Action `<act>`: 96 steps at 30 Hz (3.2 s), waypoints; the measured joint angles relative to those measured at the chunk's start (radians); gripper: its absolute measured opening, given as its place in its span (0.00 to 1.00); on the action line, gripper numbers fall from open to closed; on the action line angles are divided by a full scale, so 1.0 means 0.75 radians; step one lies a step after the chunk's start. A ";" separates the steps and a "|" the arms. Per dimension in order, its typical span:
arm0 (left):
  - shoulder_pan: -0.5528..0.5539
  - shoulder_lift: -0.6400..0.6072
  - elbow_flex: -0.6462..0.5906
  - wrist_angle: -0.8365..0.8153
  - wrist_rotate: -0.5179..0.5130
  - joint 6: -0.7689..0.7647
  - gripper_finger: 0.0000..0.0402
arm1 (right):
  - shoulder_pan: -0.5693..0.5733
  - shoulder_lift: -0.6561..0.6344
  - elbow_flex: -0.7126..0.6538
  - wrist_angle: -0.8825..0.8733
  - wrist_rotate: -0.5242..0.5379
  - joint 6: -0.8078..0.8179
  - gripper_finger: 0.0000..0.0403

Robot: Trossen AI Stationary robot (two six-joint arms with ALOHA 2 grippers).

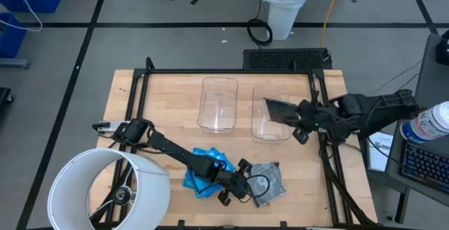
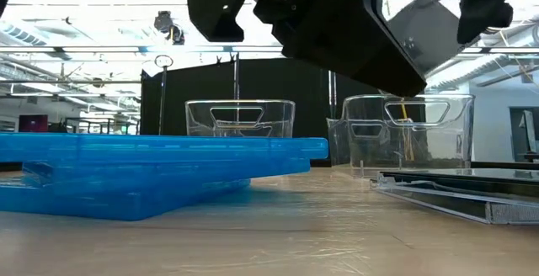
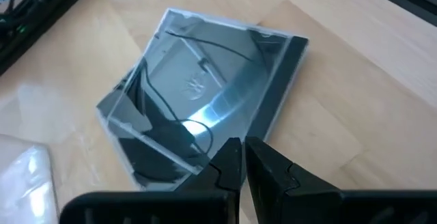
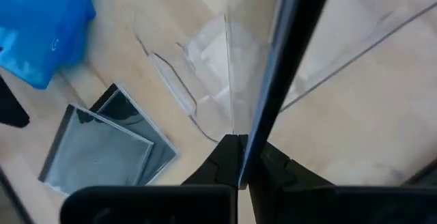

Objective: Pick & place jewel cases by type
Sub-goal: Put the black CD case into the right transparent bin, then put the blue CD case into the left transparent bin

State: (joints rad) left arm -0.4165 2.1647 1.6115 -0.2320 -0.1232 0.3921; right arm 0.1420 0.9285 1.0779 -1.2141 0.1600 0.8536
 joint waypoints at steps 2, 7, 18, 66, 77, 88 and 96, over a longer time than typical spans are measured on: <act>-0.001 0.000 0.000 -0.006 0.001 0.014 0.08 | -0.066 0.017 0.000 0.024 -0.090 -0.003 0.02; -0.001 0.000 0.000 -0.006 0.002 0.039 0.08 | -0.227 0.056 0.000 0.109 -0.286 -0.072 0.02; 0.031 0.000 0.000 -0.012 0.001 0.125 0.08 | -0.364 0.063 0.000 0.211 -0.416 -0.034 0.02; 0.092 0.001 0.000 -0.064 0.060 0.243 0.08 | -0.713 0.654 -0.163 0.509 -0.972 0.293 0.02; 0.092 0.001 -0.001 -0.075 0.061 0.247 0.08 | -0.740 0.657 -0.165 0.474 -0.902 0.151 0.09; 0.092 0.001 -0.001 -0.075 0.063 0.242 0.08 | -0.739 0.537 -0.166 0.353 -0.867 0.129 0.29; 0.092 0.001 -0.001 -0.070 0.063 0.234 0.08 | -0.738 0.434 -0.167 0.285 -0.802 0.133 0.39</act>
State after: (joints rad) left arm -0.3473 2.1651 1.6112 -0.2849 -0.0761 0.5678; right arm -0.4114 1.2543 0.9527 -1.0005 -0.4417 0.9530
